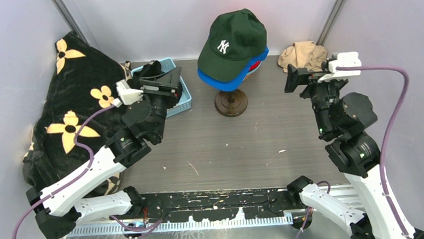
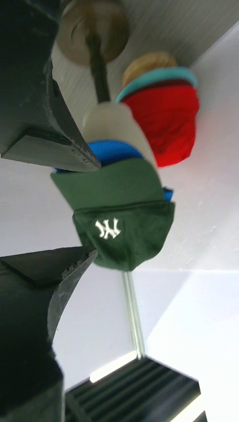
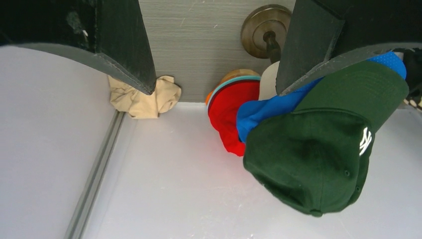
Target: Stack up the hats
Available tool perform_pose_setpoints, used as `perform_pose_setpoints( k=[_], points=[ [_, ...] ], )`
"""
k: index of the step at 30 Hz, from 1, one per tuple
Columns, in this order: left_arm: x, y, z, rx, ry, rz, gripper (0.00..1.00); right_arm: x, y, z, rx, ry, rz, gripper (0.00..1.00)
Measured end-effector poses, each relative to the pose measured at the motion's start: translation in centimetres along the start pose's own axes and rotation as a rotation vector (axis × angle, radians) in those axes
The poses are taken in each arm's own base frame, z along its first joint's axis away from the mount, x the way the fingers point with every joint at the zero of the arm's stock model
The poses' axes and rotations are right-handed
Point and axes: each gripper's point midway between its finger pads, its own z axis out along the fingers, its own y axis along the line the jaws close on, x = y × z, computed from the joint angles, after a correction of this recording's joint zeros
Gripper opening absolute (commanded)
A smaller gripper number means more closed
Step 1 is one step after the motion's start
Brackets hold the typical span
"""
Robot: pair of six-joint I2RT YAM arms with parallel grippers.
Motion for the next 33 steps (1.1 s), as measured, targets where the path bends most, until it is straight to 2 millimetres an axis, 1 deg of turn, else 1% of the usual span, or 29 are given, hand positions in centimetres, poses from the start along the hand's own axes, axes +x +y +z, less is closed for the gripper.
perform_pose_setpoints(
  k=[4, 6, 8, 11, 12, 14, 15, 17, 18, 19, 22, 23, 24, 25, 27, 29, 33],
  points=[
    [-2.6, 1.3, -0.5, -0.052, -0.070, 0.149, 0.59, 1.8, 1.7, 1.4, -0.046, 0.043, -0.002, 0.93],
    [-4.3, 1.8, -0.1, -0.093, -0.114, 0.269, 0.59, 2.3, 2.5, 1.8, -0.073, 0.055, 0.003, 0.92],
    [-6.0, 2.0, 0.8, -0.132, -0.162, 0.363, 0.59, 2.6, 3.6, 2.3, -0.112, 0.060, 0.017, 0.92],
    [-9.6, 2.2, 3.2, -0.210, -0.236, 0.493, 0.59, 3.1, 5.1, 3.1, -0.165, 0.070, 0.031, 0.91],
    [-10.4, 2.5, 3.8, -0.230, -0.249, 0.520, 0.59, 3.2, 5.4, 3.3, -0.176, 0.073, 0.034, 0.91],
    [-12.3, 3.8, 5.6, -0.295, -0.275, 0.582, 0.58, 3.5, 6.1, 3.6, -0.198, 0.082, 0.035, 0.91],
    [-13.2, 4.9, 6.8, -0.339, -0.283, 0.619, 0.59, 3.7, 6.4, 3.8, -0.207, 0.089, 0.032, 0.91],
    [-14.1, 7.5, 8.7, -0.412, -0.276, 0.668, 0.59, 3.9, 6.7, 3.9, -0.219, 0.095, 0.030, 0.91],
    [-14.4, 9.3, 9.6, -0.455, -0.263, 0.694, 0.59, 3.9, 6.7, 3.9, -0.223, 0.094, 0.030, 0.92],
    [-14.6, 11.4, 10.5, -0.507, -0.243, 0.719, 0.59, 3.7, 6.8, 3.9, -0.227, 0.090, 0.030, 0.91],
    [-14.6, 16.9, 12.0, -0.629, -0.164, 0.754, 0.59, 2.9, 6.7, 3.8, -0.229, 0.073, 0.031, 0.92],
    [-14.2, 17.7, 12.1, -0.639, -0.137, 0.751, 0.58, 2.8, 6.6, 3.7, -0.228, 0.070, 0.030, 0.91],
    [-14.2, 19.6, 12.4, -0.674, -0.113, 0.750, 0.58, 2.7, 6.6, 3.7, -0.228, 0.068, 0.027, 0.91],
    [-13.9, 20.8, 12.4, -0.694, -0.091, 0.741, 0.58, 2.7, 6.6, 3.7, -0.228, 0.068, 0.024, 0.92],
    [-13.4, 22.8, 12.0, -0.725, -0.051, 0.723, 0.58, 2.9, 6.6, 3.8, -0.226, 0.070, 0.017, 0.92],
    [-12.8, 24.0, 11.9, -0.741, -0.025, 0.709, 0.58, 3.1, 6.6, 4.0, -0.225, 0.075, 0.013, 0.92],
    [-11.6, 26.0, 12.4, -0.764, 0.021, 0.670, 0.57, 3.6, 6.6, 4.1, -0.220, 0.086, 0.007, 0.92]
  ],
)
